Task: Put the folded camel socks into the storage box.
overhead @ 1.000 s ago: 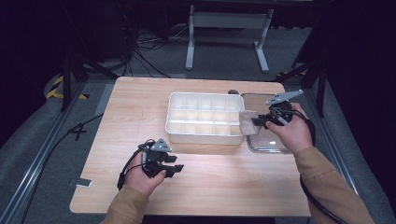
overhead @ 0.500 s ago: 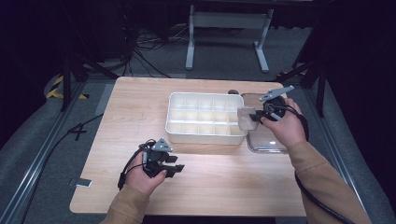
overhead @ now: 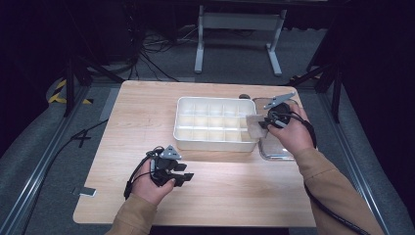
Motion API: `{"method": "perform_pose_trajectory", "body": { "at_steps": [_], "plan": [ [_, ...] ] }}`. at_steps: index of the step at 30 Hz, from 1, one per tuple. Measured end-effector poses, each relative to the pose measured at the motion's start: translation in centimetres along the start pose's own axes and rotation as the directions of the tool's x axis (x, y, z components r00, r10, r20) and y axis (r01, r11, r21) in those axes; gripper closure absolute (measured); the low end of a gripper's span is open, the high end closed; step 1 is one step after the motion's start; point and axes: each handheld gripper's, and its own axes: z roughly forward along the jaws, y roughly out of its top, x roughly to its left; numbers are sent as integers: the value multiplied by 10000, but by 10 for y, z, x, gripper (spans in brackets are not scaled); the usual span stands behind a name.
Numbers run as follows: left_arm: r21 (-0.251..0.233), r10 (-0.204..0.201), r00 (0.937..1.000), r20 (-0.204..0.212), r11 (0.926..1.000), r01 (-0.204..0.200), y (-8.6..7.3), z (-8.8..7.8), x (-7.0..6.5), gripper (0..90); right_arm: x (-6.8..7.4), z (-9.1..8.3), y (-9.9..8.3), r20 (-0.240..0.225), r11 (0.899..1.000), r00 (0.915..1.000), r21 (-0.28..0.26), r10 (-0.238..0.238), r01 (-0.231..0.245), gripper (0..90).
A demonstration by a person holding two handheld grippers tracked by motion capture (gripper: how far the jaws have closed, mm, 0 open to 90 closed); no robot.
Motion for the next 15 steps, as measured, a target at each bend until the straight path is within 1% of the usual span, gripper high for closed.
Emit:
{"method": "perform_pose_trajectory", "body": {
  "at_steps": [1,3,6,9,12,14,15],
  "plan": [
    [0,0,10000,0,10000,0,0,0,0,556,0,0,0,0,10000,10000,0,0,0,794],
    [-47,-4,10000,-4,10000,4,0,0,0,556,4,6,1,-2,9998,9999,148,-150,150,794],
    [-41,42,10000,3,10000,-42,0,0,1,556,10,14,1,-124,9993,9997,284,-218,222,793],
    [-38,44,10000,0,10000,-44,0,-1,1,556,12,22,0,-227,9988,9993,382,-283,292,792],
    [-39,46,10000,2,10000,-46,0,0,1,556,13,27,0,-286,9988,9993,410,-246,258,792],
    [-19,16,10000,-6,10000,-16,0,0,0,556,13,32,0,-458,9987,9988,466,-178,200,791],
    [-47,-17,10000,6,10000,17,0,0,0,556,13,33,0,-450,9985,9988,499,-197,220,791]
  ]
}}
